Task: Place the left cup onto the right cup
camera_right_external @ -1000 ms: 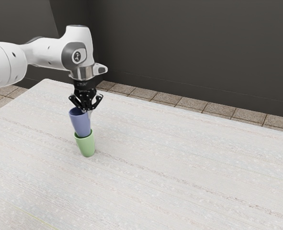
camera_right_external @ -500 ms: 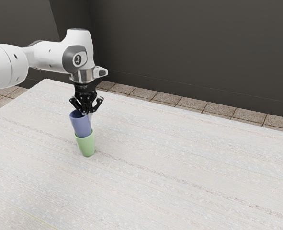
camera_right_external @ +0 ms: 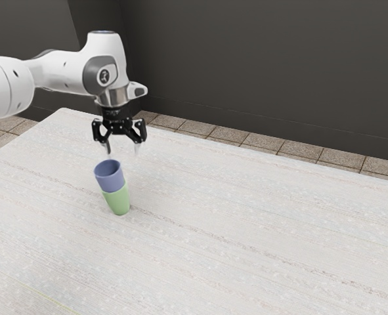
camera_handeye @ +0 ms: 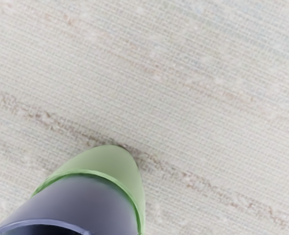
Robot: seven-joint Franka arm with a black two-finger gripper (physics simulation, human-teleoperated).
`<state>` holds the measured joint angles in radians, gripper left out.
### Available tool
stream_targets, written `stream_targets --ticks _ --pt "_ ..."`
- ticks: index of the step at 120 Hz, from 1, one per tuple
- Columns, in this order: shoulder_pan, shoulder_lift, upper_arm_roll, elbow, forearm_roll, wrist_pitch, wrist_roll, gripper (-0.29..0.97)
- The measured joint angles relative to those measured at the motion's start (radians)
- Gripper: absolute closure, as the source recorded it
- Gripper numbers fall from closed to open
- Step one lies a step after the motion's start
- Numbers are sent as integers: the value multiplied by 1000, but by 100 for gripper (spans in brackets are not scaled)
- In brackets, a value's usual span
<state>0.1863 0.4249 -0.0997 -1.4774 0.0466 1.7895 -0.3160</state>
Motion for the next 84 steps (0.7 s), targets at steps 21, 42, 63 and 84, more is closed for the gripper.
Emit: stream_targets --ticks 21,42,63,84 --pt "-12 -48 0 -26 6 -3 2 3" --pt "-36 -109 0 -46 2 -7 3 1" --pt "-61 -161 3 -48 9 -19 12 1" --pt "-69 -199 20 -52 16 -34 67 0"
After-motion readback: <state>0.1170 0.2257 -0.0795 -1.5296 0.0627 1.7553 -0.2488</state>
